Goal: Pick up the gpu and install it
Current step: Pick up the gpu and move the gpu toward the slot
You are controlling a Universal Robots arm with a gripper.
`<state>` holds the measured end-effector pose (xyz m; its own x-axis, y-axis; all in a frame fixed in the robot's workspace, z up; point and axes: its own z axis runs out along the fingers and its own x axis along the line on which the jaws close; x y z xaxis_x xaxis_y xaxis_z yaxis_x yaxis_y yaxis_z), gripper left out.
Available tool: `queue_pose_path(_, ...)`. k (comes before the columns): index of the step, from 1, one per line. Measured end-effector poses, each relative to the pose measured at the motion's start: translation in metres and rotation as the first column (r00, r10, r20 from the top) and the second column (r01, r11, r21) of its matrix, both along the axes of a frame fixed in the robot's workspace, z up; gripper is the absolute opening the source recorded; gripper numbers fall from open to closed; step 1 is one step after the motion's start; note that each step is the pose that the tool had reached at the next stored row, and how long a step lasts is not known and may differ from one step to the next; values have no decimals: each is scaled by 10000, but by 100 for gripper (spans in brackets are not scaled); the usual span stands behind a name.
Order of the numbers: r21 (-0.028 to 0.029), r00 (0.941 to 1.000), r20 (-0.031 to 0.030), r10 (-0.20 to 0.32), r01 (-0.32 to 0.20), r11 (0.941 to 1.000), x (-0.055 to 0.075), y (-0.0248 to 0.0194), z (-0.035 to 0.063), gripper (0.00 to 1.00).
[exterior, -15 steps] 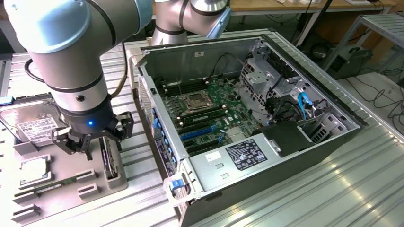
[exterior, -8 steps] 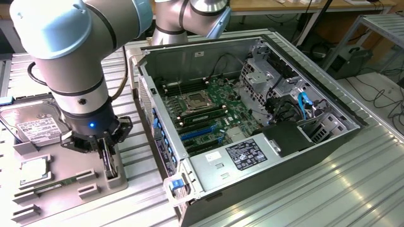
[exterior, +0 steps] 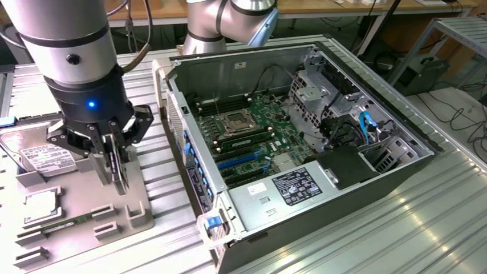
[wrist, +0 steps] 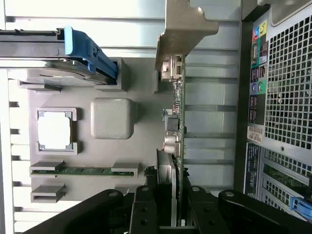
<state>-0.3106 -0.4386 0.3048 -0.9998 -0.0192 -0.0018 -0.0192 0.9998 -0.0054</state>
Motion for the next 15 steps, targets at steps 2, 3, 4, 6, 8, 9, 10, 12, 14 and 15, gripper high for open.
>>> queue_pose_path(2, 1, 10000, 1, 0, 0, 10000, 0, 0, 34, 28)
queue_pose_path(3, 2, 10000, 2, 0, 0, 10000, 0, 0, 45, 28)
queue_pose_path(4, 1, 10000, 1, 0, 0, 10000, 0, 0, 98, 28)
queue_pose_path(6, 2, 10000, 1, 0, 0, 10000, 0, 0, 143, 28)
queue_pose_path(8, 3, 10000, 2, 0, 0, 10000, 0, 0, 177, 28)
queue_pose_path(9, 3, 10000, 2, 0, 0, 10000, 0, 0, 191, 28)
queue_pose_path(10, 2, 10000, 0, 0, 0, 10000, 0, 0, 208, 28)
queue_pose_path(12, 2, 10000, 1, 0, 0, 10000, 0, 0, 242, 28)
queue_pose_path(14, 3, 10000, 2, 0, 0, 10000, 0, 0, 283, 28)
queue_pose_path(15, 2, 10000, 1, 0, 0, 10000, 0, 0, 305, 28)
